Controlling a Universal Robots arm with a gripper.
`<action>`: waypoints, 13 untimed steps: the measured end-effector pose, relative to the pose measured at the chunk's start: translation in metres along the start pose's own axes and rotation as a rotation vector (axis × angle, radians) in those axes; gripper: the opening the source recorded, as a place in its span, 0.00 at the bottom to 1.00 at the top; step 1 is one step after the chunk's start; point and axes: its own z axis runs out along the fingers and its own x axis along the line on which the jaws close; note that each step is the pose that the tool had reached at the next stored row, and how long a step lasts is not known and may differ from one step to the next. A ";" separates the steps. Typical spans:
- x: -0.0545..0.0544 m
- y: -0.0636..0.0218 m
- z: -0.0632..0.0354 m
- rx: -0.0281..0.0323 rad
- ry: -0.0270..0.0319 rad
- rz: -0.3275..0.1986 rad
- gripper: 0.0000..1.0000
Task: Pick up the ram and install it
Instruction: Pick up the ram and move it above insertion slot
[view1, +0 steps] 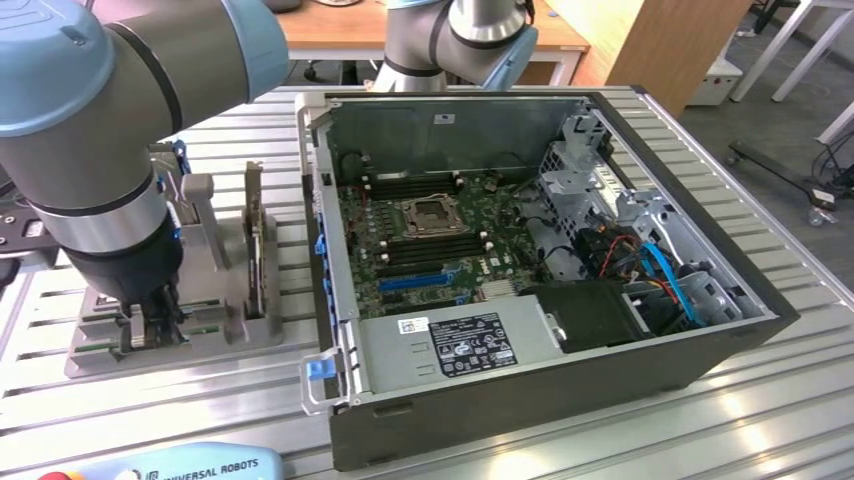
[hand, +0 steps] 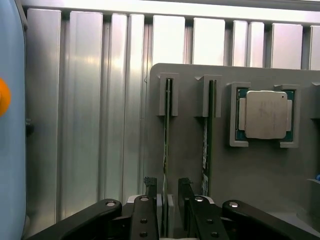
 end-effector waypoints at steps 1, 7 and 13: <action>0.000 0.0000 0.0005 0.0000 0.0000 0.000 0.31; 0.000 -0.0001 0.0027 -0.0001 0.0001 0.000 0.31; 0.001 -0.0002 0.0031 0.0002 -0.0001 0.000 0.31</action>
